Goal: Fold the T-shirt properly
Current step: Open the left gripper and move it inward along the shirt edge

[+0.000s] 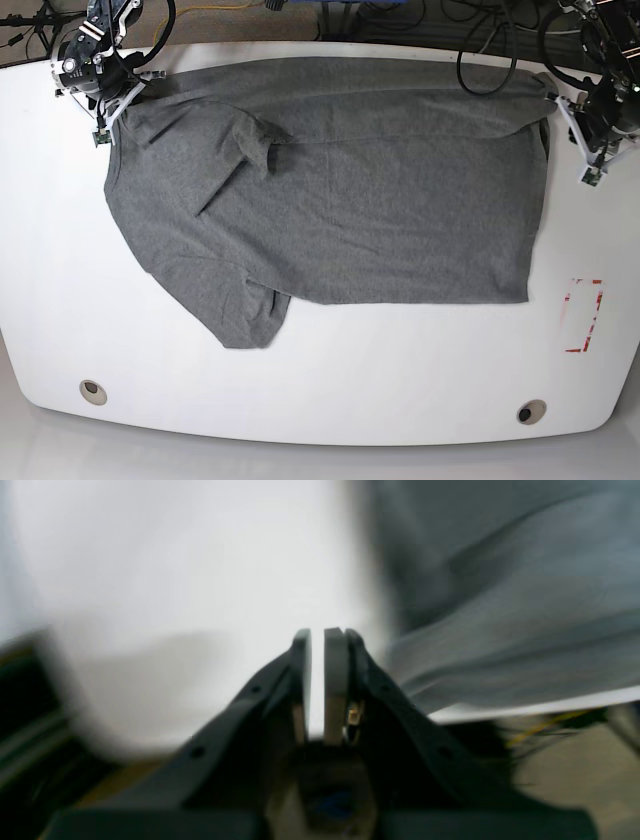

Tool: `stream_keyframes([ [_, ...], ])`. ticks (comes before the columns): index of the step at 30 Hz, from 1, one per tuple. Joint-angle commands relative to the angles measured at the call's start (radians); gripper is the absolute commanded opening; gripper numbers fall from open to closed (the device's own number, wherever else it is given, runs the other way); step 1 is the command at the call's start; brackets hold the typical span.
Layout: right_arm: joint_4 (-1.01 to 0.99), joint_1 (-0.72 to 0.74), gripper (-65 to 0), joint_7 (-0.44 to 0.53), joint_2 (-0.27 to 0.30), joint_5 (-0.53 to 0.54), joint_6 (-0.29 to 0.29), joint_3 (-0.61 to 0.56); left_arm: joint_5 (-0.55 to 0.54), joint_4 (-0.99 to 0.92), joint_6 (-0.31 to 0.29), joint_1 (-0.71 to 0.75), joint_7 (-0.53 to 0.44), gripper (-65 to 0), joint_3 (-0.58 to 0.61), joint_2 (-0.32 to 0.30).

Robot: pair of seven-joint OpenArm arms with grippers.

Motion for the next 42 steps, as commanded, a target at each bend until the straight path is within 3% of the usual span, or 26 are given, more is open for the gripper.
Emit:
stream_keyframes([
  [1,-0.021,-0.013,-63.7,-0.058,-0.008,-0.018,0.011,-0.004,-0.036,0.012,-0.001,-0.005,-0.009,-60.6,0.045,-0.001],
  [9,-0.023,-0.002,-63.7,-0.058,-0.010,-0.018,0.011,-0.004,-0.002,-0.014,-0.001,-0.003,-0.013,-60.6,0.123,0.079],
  [17,-0.023,0.001,-63.7,-0.058,-0.010,-0.018,0.011,-0.004,0.106,-0.171,-0.001,-0.005,-0.068,-60.6,0.123,0.088],
  [23,-0.023,0.012,-63.7,-0.058,-0.010,-0.018,0.011,-0.004,0.104,-0.214,-0.001,0.001,-0.087,-60.6,0.114,0.017],
  [32,-0.024,0.015,-63.7,-0.058,-0.010,-0.018,0.011,-0.004,0.103,-0.217,-0.001,0.017,-0.104,-60.6,0.008,-0.068],
  [42,-0.024,0.023,-63.7,-0.058,-0.010,-0.018,0.011,-0.004,0.103,-0.214,-0.001,-0.029,-0.101,-60.6,-0.007,-0.148],
])
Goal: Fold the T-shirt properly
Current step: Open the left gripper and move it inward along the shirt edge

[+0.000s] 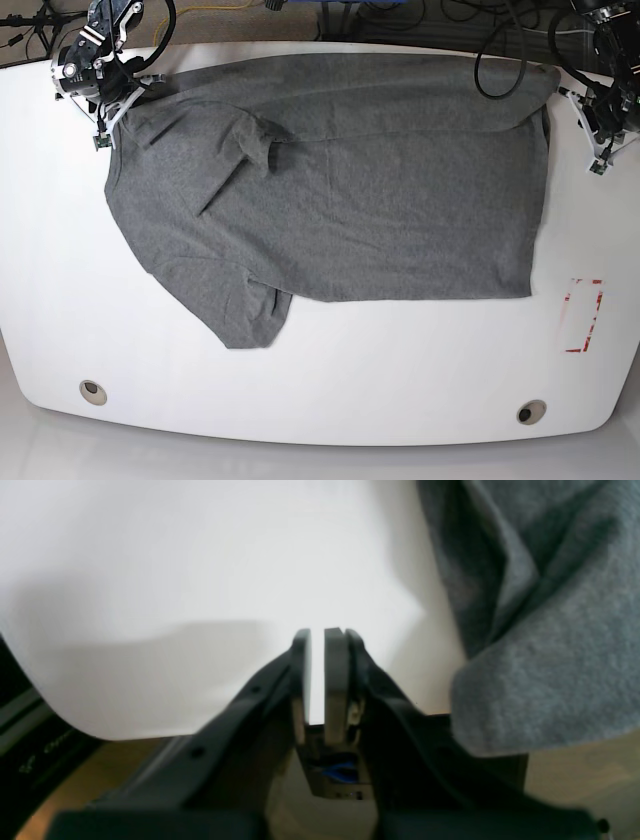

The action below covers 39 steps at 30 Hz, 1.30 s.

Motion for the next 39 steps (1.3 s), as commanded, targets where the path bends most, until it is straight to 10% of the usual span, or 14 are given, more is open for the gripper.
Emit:
stream_keyframes([
  [1,-0.019,-0.003,-63.7,-0.036,-0.007,-0.003,0.010,-0.003,0.000,0.021,0.000,-0.040,-0.003,-60.6,-0.006,-0.031],
  [11,-0.019,-0.005,-63.7,-0.036,-0.007,-0.003,0.010,-0.003,-0.158,0.125,0.000,-0.141,0.085,-59.3,0.003,0.031],
  [22,-0.019,0.004,-63.7,-0.036,-0.007,-0.005,0.010,-0.003,-0.226,0.135,0.000,-0.112,0.085,-27.6,0.040,0.133],
  [39,-0.022,0.017,-63.7,-0.036,-0.007,-0.005,0.010,-0.004,-0.229,-0.050,0.000,-0.083,0.085,-27.8,0.046,0.135],
])
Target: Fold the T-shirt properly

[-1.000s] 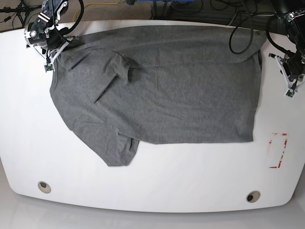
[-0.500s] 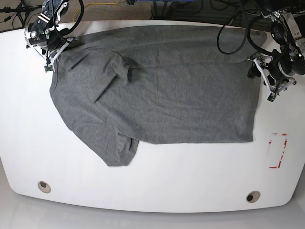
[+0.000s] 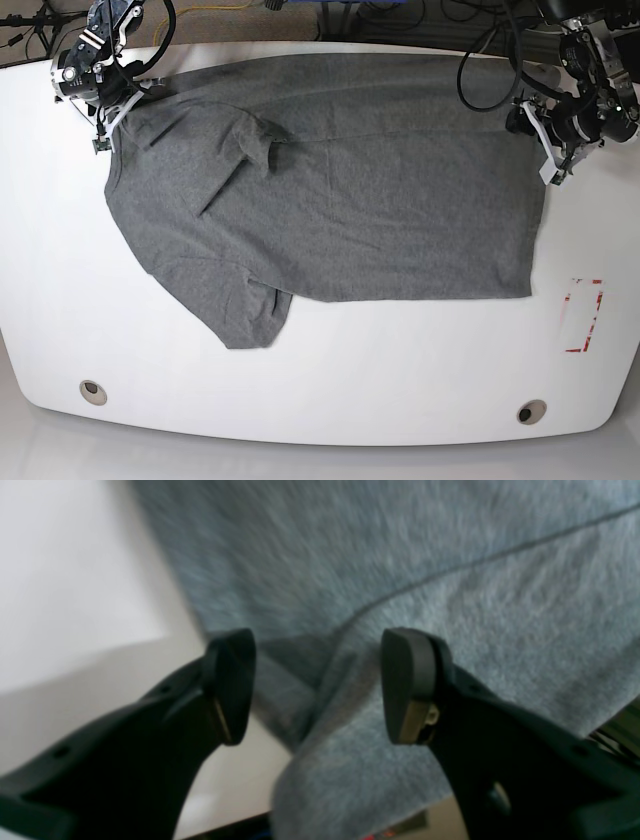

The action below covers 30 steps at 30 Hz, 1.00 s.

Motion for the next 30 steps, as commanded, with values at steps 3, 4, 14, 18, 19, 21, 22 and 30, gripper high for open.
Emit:
stream_keyframes([
  [3,-0.043,0.006,-63.7,-0.028,-0.008,0.000,0.010,-0.004,-0.005,-0.023,-0.001,-0.011,-0.005,-27.8,-0.002,-0.017],
  [4,-0.054,0.006,-63.7,-0.028,-0.008,-0.002,0.010,-0.004,-0.005,-0.028,-0.001,-0.011,-0.005,-27.8,-0.002,-0.018],
  [14,-0.080,0.007,-63.7,-0.028,-0.007,-0.002,0.010,-0.004,-0.009,-0.046,-0.001,-0.005,-0.005,-27.8,-0.011,-0.115],
  [18,-0.080,0.007,-63.7,-0.028,-0.007,0.000,0.010,-0.004,-0.008,-0.051,-0.001,-0.005,-0.018,-27.8,-0.011,-0.164],
  [19,-0.080,0.007,-63.7,-0.028,-0.007,0.000,0.010,-0.004,-0.008,-0.051,-0.001,-0.006,-0.021,-27.8,-0.011,-0.173],
  [21,-0.080,0.007,-63.7,-0.028,-0.007,0.000,0.010,-0.004,-0.011,-0.051,-0.001,-0.009,-0.021,-27.8,-0.011,-0.196],
  [22,-0.080,0.009,-63.7,-0.028,-0.007,0.000,0.010,-0.004,-0.011,-0.051,-0.001,-0.009,-0.021,-27.8,-0.011,-0.201],
  [30,-0.077,0.018,-63.7,-0.028,-0.007,0.000,0.010,-0.004,-0.108,-0.044,-0.001,-0.086,-0.005,-27.8,-0.011,-0.221],
])
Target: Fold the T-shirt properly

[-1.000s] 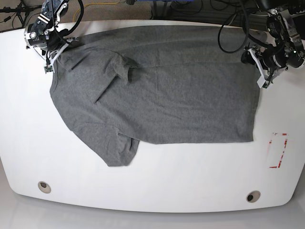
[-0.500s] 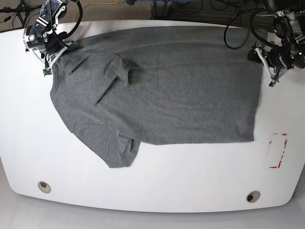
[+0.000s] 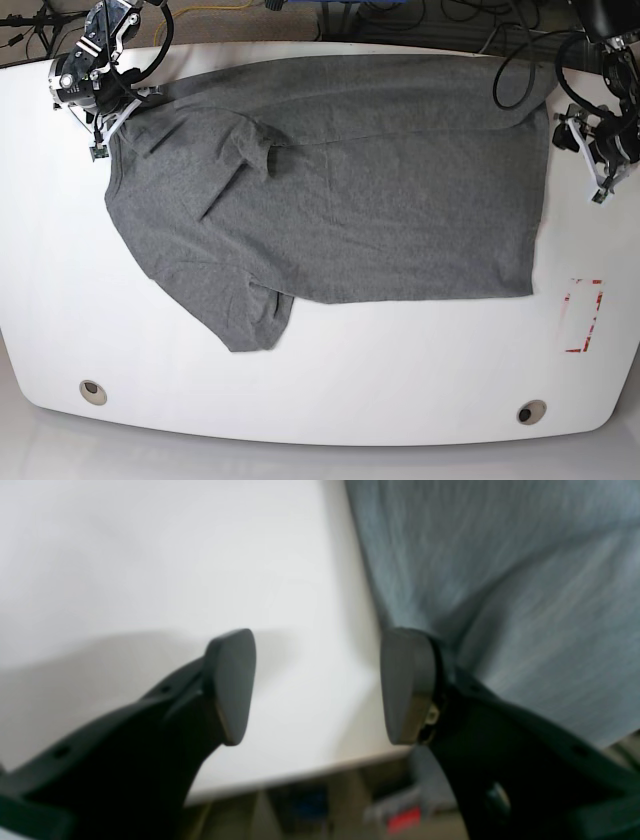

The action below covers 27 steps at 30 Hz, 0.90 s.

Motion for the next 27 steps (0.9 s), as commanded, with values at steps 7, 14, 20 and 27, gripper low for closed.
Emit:
stream_keyframes([
  [7,0.002,-0.013,-63.7,-0.052,-0.018,-0.001,0.013,-0.006,-0.149,0.099,-0.001,-0.027,-0.011,-27.8,-0.003,-0.014],
  [14,0.120,-0.019,-63.6,-0.058,-0.034,-0.004,0.013,-0.006,-0.151,0.164,-0.001,-0.027,-0.011,-27.8,-0.003,0.035],
  [20,0.188,-0.028,-52.6,-0.081,-0.045,-0.002,0.013,-0.006,-0.151,0.161,-0.001,-0.027,-0.011,-27.8,0.000,0.037],
  [27,0.224,-0.019,-23.5,-0.084,-0.042,-0.007,0.013,0.002,-0.151,0.161,-0.001,-0.027,-0.011,-27.8,0.000,0.037],
])
